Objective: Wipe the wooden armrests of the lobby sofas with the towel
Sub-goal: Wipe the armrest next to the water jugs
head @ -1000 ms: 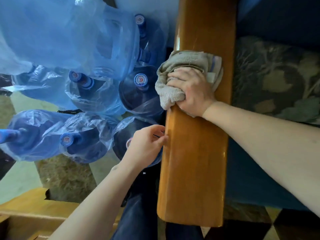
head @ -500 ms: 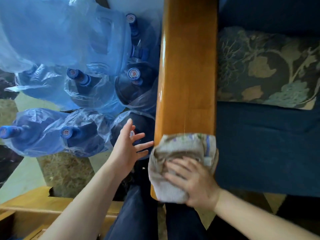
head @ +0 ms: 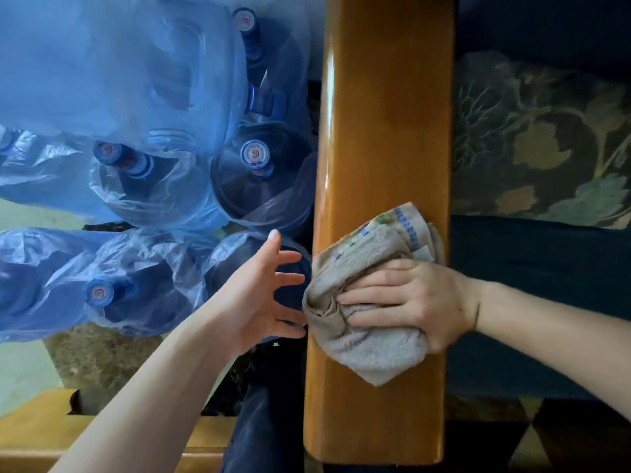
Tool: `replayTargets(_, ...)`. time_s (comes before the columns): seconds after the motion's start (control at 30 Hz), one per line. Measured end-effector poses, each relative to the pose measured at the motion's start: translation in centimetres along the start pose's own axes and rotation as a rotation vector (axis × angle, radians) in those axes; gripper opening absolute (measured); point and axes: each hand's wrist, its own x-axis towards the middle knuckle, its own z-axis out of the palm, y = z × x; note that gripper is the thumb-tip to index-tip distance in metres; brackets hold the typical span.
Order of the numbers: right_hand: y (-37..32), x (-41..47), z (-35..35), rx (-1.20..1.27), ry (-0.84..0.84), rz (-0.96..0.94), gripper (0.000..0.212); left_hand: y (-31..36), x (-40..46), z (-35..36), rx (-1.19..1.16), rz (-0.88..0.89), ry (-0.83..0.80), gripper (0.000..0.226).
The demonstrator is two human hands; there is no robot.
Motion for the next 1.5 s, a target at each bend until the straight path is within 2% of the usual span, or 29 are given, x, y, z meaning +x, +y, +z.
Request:
replayTargets(0.13, 7.7, 1.7, -5.3, -0.105, 0.102, 0.221, 0.063, 1.6, 0.9, -1.0, 0.001, -0.124, -0.176, 0.084)
replayTargets(0.37, 18.2, 6.9, -12.5, -0.242, 0.297, 0.787, 0.066, 2.2, 1.1, -1.0, -0.085, -0.228, -0.466, 0.11)
replayTargets(0.53, 18.5, 8.3, -12.4, -0.25, 0.416, 0.953, 0.063, 2.4, 0.9, 0.0, -0.11, -0.239, -0.488, 0.127)
replayTargets(0.63, 16.9, 9.2, -11.0, -0.259, 0.485, 1.11, 0.068, 2.2, 0.7, 0.0, -0.159, -0.222, -0.463, 0.125)
replayTargets(0.73, 12.7, 9.8, -8.2, -0.273, 0.52, 1.24, 0.073, 1.7, 0.1, 0.1, -0.168, -0.183, -0.395, 0.115)
replayTargets(0.87, 3.0, 8.2, -2.8, -0.23, 0.475, 1.241, 0.073, 0.5, -1.4, 1.5, -0.123, -0.089, -0.277, 0.104)
replayTargets(0.93, -2.9, 7.3, 0.2, -0.171, 0.503, 1.262, 0.072, -0.6, -1.9, 2.1, -0.076, -0.043, -0.191, 0.098)
replayTargets(1.0, -8.9, 6.8, 3.2, -0.106, 0.516, 1.32, 0.071, -2.7, -2.7, 2.4, -0.013, -0.007, -0.065, 0.077)
replayTargets(1.07, -14.6, 6.5, 5.9, -0.04, 0.508, 1.389, 0.074, -6.0, -3.5, 2.6, 0.11, 0.032, 0.103, 0.035)
replayTargets(1.1, -17.6, 6.6, 6.9, -0.015, 0.502, 1.425, 0.075, -7.9, -4.4, 2.6, 0.212, 0.06, 0.167, 0.03)
replayTargets(1.2, -23.8, 7.1, 9.2, 0.094, 0.47, 1.523, 0.073, -13.8, -6.1, 2.0, 0.391, 0.07, 0.217, 0.028)
replayTargets(1.3, -27.6, 7.8, 10.2, 0.221, 0.412, 1.589, 0.077, -18.0, -7.5, 1.2, 0.346, -0.018, 0.219, 0.024)
replayTargets(1.4, -30.7, 7.3, 10.4, 0.303, 0.259, 1.563, 0.073, -20.4, -9.0, 0.9, 0.294, -0.095, 0.239, 0.036)
replayTargets(1.5, -33.0, 5.5, 10.0, 0.396, 0.191, 1.534, 0.068, -21.2, -10.2, 1.3, 0.316, -0.083, 0.266, 0.04)
